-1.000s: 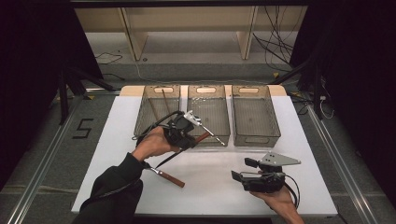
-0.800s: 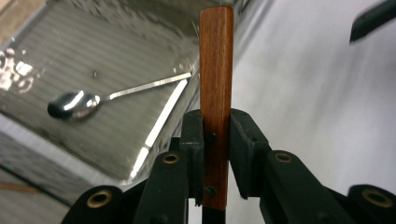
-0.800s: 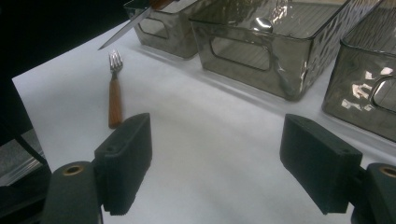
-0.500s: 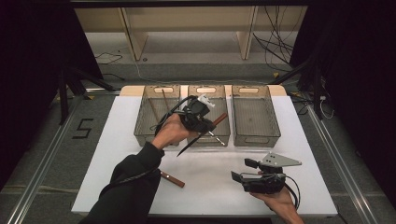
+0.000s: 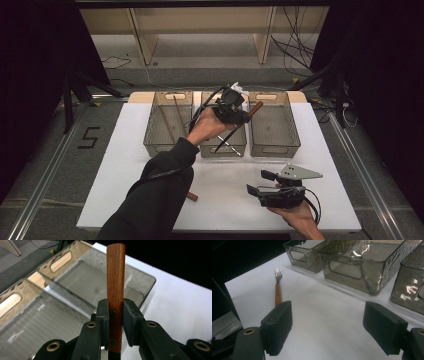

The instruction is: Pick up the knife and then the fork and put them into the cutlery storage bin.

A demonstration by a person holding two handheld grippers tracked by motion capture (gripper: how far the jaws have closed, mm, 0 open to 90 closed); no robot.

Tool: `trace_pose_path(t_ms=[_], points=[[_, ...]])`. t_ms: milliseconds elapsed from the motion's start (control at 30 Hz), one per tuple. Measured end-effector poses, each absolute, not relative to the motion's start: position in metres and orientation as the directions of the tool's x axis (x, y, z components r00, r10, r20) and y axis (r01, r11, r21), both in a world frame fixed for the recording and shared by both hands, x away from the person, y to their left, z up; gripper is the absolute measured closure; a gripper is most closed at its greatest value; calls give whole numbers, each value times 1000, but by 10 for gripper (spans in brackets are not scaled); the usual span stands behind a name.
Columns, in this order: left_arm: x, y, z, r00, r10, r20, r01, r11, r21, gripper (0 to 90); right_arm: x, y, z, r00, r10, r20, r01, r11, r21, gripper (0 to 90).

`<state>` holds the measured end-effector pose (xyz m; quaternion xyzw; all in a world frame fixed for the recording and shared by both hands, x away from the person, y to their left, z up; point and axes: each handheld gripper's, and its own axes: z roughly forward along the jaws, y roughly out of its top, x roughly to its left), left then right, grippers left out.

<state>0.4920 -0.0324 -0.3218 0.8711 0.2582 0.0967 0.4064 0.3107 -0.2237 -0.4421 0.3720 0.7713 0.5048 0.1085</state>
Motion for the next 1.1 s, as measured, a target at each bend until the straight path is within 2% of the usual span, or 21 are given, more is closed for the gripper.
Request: trace_pose_path(t_ms=[300, 1100], points=[[507, -56, -320, 835, 548, -57, 378, -496, 782, 761, 310, -224, -442, -704, 678, 213, 464, 213, 860, 245], [531, -107, -321, 833, 546, -89, 396, -477, 785, 760, 307, -221, -441, -722, 657, 216, 458, 219, 862, 245]])
